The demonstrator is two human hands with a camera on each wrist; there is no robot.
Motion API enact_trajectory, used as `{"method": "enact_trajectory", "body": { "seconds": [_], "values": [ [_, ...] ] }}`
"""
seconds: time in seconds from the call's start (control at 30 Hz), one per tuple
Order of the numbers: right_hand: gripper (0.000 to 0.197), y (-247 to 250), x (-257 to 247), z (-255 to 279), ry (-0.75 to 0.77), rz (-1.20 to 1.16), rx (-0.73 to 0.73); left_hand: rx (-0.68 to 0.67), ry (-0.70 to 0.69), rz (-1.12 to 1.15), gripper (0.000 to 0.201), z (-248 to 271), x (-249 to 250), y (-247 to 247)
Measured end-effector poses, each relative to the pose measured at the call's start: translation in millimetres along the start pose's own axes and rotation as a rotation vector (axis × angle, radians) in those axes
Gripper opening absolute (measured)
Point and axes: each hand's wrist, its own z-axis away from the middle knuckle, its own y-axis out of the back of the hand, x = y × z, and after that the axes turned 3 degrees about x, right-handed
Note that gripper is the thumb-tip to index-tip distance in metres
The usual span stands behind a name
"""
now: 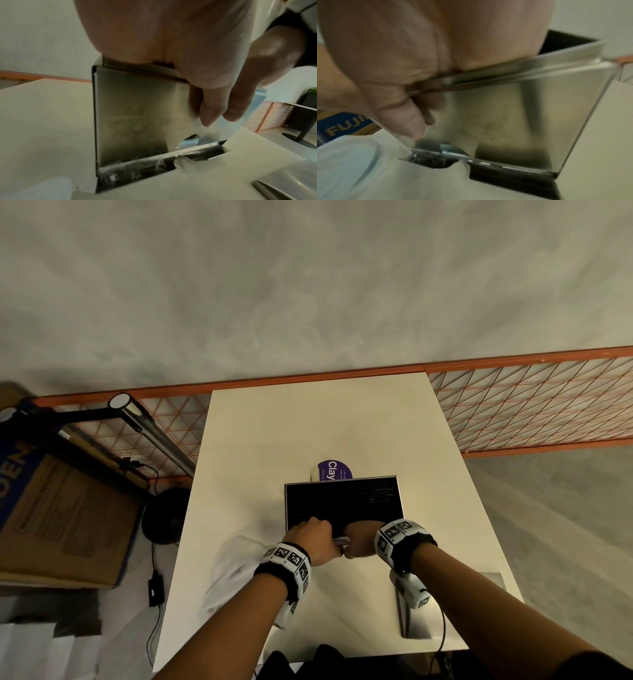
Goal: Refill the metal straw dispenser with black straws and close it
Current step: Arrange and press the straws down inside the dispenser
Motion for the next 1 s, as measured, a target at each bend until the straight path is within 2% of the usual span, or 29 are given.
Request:
{"method": "enact_trajectory", "body": {
  "seconds": [0.2,0.47,0.5,0.57,0.63,0.67,0.77,0.83,0.9,1.0],
  "values": [
    [0.047,7,6,9,0.053,-0.023,0.096,-0.068,0.029,-0.047,0.048,-6,4,14],
    [0.036,23,14,17,0.062,-0.013,0.157,0.074,-0.099,-0.141,0.040,0,-2,27],
    [0.033,25,17,19,0.078,-0.040,0.206,0.120,-0.136,-0.128,0.039,2,-5,26],
    [0.035,29,24,23,0.131,-0.134,0.409,0.268,-0.227,-0.072,0.041,5,-11,27],
    [0.044,31,31,18,0.188,-0.186,0.604,0.400,-0.327,-0.071,0.056,1,-14,27],
    [0.046,32,34,14,0.179,-0.162,0.653,0.423,-0.346,-0.096,0.069,-2,-14,26],
    [0.045,31,31,3,0.059,-0.052,0.657,0.391,-0.312,-0.113,0.105,-18,-10,25],
    [0.048,25,28,-3,0.005,-0.014,0.641,0.310,-0.280,-0.130,0.117,-28,-7,20],
    [0.051,16,27,-7,-0.037,-0.003,0.595,0.226,-0.245,-0.140,0.118,-31,-5,15],
    [0.061,6,29,-7,-0.021,0.094,0.498,0.187,-0.224,-0.149,0.104,-29,-5,11]
  ]
}}
